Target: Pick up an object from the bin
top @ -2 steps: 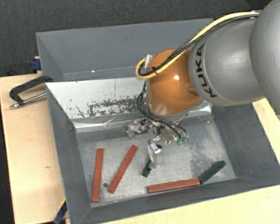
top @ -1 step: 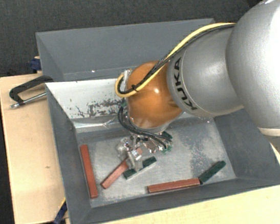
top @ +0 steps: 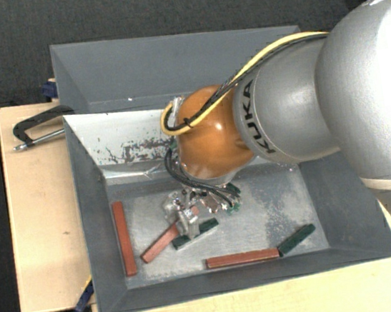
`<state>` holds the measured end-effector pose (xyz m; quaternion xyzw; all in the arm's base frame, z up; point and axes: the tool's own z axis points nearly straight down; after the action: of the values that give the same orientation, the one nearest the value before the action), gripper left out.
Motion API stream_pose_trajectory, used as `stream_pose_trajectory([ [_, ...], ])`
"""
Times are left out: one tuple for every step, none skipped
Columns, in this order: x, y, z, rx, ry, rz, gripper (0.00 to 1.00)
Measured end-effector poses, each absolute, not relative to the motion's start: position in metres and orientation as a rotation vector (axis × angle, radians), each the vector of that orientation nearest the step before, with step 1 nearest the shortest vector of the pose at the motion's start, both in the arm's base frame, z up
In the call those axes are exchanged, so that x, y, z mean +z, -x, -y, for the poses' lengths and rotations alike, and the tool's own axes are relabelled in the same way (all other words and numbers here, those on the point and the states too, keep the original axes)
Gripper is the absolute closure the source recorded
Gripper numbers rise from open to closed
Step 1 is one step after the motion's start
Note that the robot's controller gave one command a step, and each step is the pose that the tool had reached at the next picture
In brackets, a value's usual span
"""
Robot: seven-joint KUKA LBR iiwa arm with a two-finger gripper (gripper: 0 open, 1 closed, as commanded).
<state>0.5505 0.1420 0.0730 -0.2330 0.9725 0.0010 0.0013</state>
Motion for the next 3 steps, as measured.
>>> stream_pose_trajectory([
  [0.074, -0.550, -0.142, 0.003, 0.732, -3.053, 1.00],
  [0.118, -0.562, -0.144, 0.003, 0.762, -3.037, 1.00],
  [0.159, -0.556, -0.135, 0.003, 0.783, -3.045, 1.00],
])
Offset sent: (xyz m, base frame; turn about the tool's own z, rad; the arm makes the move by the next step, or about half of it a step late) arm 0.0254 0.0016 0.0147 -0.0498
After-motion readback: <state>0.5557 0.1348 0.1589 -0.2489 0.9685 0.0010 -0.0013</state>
